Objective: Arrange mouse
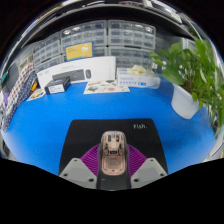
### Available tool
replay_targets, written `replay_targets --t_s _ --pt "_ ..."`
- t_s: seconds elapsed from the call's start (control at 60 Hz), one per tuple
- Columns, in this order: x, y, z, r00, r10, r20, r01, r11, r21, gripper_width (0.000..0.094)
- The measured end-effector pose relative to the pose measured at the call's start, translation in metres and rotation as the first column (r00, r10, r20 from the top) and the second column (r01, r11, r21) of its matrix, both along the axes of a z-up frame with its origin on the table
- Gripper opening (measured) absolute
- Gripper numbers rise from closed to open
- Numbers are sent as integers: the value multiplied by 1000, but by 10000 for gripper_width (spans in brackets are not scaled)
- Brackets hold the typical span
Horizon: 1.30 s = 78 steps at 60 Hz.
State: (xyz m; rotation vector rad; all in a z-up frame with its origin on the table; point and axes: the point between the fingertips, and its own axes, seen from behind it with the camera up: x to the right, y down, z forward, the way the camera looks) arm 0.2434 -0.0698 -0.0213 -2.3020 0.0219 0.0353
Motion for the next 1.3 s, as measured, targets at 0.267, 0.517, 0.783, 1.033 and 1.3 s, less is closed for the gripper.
replay_targets --t_s 0.267,0.517,0.783,1.033,1.3 --pt "0 2 1 1000 14 2 -14 1000 16 473" --pt "8 -9 26 999 -12 50 12 1000 0 860" --pt "-31 -70 149 998 -41 49 33 989 146 855" --pt "-86 -148 237 1000 -15 21 8 963 270 857" --pt "-135 -209 247 998 54 24 -59 957 284 854"
